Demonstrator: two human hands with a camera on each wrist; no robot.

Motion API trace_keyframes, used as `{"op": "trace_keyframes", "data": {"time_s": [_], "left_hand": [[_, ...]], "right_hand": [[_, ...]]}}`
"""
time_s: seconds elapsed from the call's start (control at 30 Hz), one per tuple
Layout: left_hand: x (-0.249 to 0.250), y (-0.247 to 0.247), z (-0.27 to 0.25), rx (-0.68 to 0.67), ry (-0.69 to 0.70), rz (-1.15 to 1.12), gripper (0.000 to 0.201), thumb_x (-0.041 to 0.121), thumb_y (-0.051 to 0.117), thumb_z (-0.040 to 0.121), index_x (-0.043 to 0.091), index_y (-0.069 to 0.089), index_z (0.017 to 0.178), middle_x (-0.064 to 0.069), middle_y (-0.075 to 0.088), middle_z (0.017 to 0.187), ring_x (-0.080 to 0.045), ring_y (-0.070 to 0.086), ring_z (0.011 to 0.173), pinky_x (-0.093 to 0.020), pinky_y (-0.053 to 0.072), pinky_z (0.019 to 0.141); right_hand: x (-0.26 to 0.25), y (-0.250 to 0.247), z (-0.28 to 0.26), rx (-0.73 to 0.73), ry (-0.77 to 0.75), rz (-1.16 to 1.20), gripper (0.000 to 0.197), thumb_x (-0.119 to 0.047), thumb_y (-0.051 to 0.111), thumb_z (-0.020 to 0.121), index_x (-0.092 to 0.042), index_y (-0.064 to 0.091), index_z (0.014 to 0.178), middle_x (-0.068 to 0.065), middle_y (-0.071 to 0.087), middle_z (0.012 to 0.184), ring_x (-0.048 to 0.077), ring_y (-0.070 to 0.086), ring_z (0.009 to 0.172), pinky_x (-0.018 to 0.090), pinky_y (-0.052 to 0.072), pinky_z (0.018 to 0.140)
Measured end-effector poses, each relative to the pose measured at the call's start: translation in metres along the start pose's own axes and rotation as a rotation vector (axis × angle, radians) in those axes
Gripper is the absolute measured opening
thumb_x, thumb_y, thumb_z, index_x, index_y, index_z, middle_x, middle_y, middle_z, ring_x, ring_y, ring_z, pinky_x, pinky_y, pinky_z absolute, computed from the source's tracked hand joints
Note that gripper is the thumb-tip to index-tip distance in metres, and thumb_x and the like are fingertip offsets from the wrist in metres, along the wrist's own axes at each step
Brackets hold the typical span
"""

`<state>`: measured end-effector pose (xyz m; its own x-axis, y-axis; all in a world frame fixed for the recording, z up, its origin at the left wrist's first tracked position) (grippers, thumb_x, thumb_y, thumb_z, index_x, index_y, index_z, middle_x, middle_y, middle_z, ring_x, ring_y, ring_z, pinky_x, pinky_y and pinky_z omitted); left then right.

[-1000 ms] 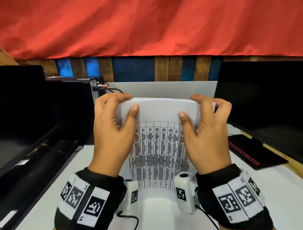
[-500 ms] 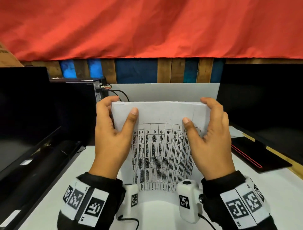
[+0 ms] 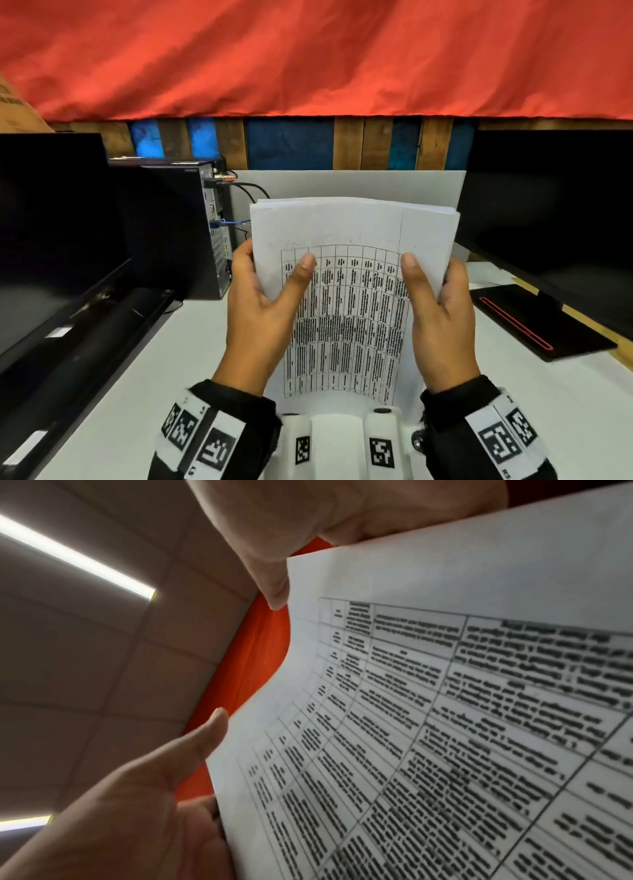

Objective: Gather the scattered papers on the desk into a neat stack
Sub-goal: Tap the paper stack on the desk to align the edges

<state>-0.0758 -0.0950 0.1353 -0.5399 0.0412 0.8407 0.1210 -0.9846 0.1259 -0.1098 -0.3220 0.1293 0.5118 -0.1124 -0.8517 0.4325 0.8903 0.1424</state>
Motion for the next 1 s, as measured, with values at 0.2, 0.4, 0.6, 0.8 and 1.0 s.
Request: {"op": "trace_keyframes", "data": {"time_s": [0.2,0.4,0.6,0.8,1.0], "left_hand": [[-0.025,0.004,-0.012,-0.115,-0.106,-0.003,0.058,0.035,0.067,0.077,0.026,0.047,0.13,0.015,0.068,0.119,0.0,0.064,0.11,-0.023,0.052,0.095],[-0.085,-0.009,-0.032,-0.199,-0.326,0.088,0.053,0.034,0.07,0.084,0.029,0.047,0.131,0.013,0.064,0.127,-0.005,0.058,0.12,-0.04,0.042,0.109],[-0.087,-0.006,-0.042,-0.121,-0.289,0.151,0.037,-0.002,0.048,0.097,0.033,0.049,0.109,0.018,0.064,0.109,0.016,0.062,0.095,-0.014,0.051,0.088],[-0.053,-0.012,-0.032,-0.093,-0.144,0.096,0.035,0.004,0.057,0.095,0.021,0.047,0.124,0.01,0.067,0.115,0.002,0.065,0.104,-0.016,0.053,0.09],[-0.087,-0.024,-0.055,-0.12,-0.258,0.131,0.028,0.011,0.057,0.095,0.024,0.05,0.12,0.008,0.067,0.117,0.005,0.065,0.104,-0.023,0.052,0.095]], "right_hand": [[0.011,-0.003,-0.007,-0.007,-0.001,-0.029,0.054,-0.046,0.059,0.079,-0.021,0.045,0.124,-0.008,0.066,0.111,0.0,0.064,0.1,0.018,0.052,0.082],[0.058,-0.013,-0.013,-0.075,0.171,0.005,0.045,-0.038,0.069,0.077,-0.028,0.05,0.117,-0.009,0.067,0.109,-0.003,0.065,0.098,0.021,0.049,0.084],[0.084,-0.017,-0.024,-0.056,0.242,-0.047,0.042,0.0,0.064,0.085,-0.019,0.058,0.122,-0.004,0.07,0.113,0.011,0.065,0.106,0.038,0.048,0.1],[0.057,-0.017,-0.016,-0.081,0.168,0.028,0.043,-0.004,0.067,0.084,-0.02,0.052,0.122,-0.005,0.069,0.113,0.004,0.065,0.105,0.023,0.05,0.09],[0.093,-0.016,-0.046,-0.162,0.254,-0.087,0.045,-0.023,0.073,0.079,-0.034,0.05,0.116,-0.014,0.064,0.115,-0.003,0.06,0.108,0.026,0.045,0.099]]}}
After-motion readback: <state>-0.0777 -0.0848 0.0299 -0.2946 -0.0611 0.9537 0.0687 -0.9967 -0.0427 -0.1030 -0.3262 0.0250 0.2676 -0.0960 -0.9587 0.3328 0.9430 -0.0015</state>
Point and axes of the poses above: each hand's wrist, its own z-axis towards the middle knuckle, its own y-axis out of the palm, x = y × z, the point moved 8 cm from there along z, towards the middle knuckle
